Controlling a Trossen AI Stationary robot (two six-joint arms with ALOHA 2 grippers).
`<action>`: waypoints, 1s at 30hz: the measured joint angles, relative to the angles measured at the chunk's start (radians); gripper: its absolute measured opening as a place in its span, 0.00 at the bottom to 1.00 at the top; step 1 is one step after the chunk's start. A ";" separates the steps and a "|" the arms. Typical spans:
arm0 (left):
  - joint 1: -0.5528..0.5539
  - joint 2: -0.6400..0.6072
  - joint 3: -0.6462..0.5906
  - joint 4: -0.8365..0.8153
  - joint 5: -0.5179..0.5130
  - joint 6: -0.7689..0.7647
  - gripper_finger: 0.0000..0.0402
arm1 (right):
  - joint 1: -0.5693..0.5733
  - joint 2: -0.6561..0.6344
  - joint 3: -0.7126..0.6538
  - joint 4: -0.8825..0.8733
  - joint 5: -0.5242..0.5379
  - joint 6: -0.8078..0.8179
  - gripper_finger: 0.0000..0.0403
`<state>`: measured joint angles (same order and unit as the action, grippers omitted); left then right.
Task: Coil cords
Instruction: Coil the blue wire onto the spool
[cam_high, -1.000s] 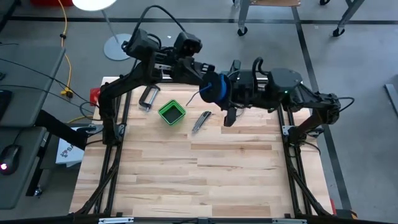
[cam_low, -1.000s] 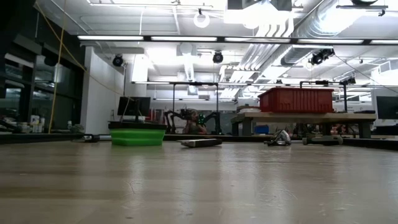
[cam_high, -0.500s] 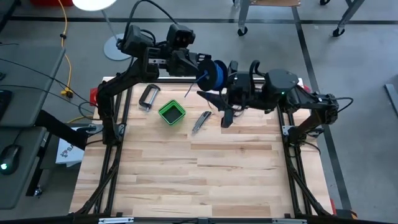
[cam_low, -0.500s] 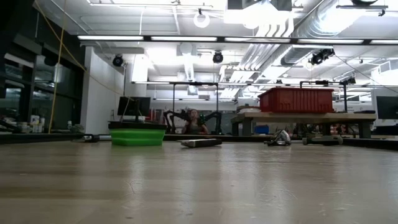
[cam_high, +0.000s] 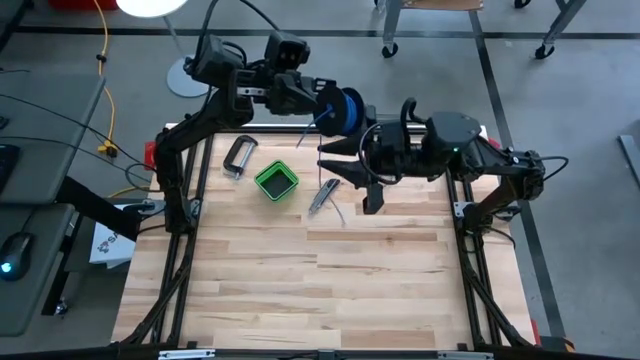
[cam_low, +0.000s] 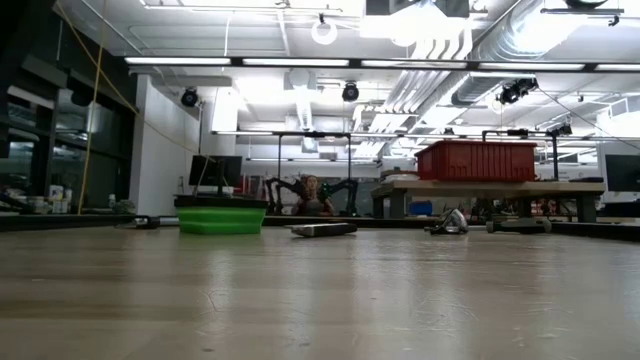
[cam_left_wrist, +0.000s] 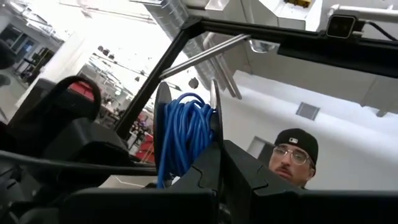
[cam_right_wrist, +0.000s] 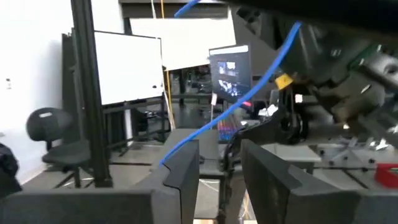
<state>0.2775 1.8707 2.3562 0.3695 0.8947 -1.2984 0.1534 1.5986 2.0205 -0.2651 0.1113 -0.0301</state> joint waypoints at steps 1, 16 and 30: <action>0.000 -0.001 0.000 0.001 -0.001 0.001 0.00 | 0.000 0.000 0.000 -0.004 -0.006 0.011 0.27; 0.007 -0.005 0.000 0.064 -0.051 0.039 0.00 | -0.049 0.000 0.002 -0.023 -0.269 0.128 0.27; 0.009 -0.005 0.000 0.080 -0.112 0.084 0.00 | -0.049 0.013 0.002 0.000 -0.339 0.135 0.27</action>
<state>0.2867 1.8652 2.3562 0.4497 0.7826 -1.2147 0.1043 1.6119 2.0224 -0.2655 -0.2275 0.1051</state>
